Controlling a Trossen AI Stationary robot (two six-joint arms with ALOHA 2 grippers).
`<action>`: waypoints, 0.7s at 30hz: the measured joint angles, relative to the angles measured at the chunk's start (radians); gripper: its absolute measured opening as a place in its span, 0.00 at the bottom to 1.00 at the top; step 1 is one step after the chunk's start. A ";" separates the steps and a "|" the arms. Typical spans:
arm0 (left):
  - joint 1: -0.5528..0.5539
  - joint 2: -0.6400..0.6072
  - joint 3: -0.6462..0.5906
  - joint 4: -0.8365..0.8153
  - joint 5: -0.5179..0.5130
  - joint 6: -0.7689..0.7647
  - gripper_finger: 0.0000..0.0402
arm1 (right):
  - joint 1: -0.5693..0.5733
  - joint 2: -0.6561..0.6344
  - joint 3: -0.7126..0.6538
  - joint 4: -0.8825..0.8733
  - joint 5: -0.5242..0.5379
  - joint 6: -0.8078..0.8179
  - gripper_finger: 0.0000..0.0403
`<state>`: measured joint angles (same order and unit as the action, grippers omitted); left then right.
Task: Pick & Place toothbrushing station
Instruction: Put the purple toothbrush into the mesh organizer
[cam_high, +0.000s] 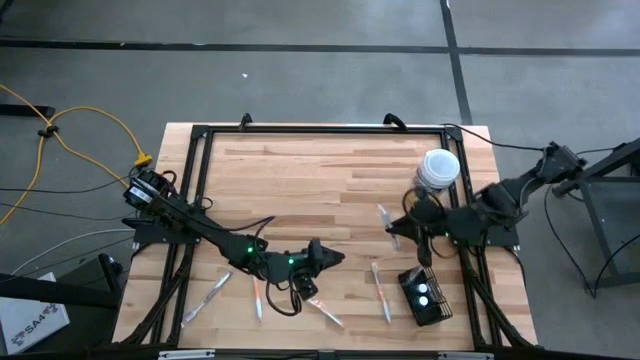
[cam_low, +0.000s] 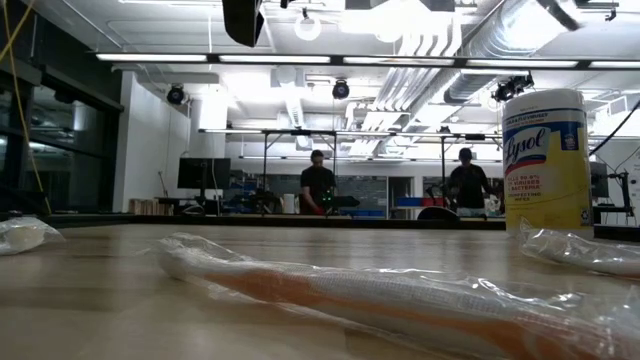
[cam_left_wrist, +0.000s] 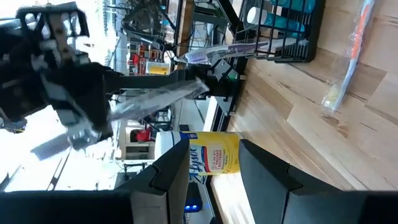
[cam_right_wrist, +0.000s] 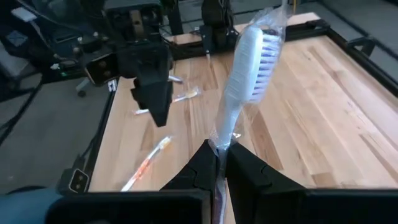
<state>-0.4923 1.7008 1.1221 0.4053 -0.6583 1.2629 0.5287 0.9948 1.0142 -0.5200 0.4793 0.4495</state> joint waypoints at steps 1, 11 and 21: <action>-0.001 0.000 0.000 0.000 -0.002 0.000 0.33 | 0.032 0.006 0.000 -0.001 0.037 0.014 0.03; -0.002 0.000 0.000 0.000 -0.002 -0.005 0.33 | 0.343 0.106 0.000 -0.071 0.415 0.217 0.03; -0.002 0.000 0.001 0.004 -0.029 -0.017 0.33 | 0.520 0.217 0.000 -0.105 0.609 0.362 0.03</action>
<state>-0.4938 1.7008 1.1229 0.4096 -0.6876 1.2461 1.0484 1.2122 1.0138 -0.6247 1.0879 0.8114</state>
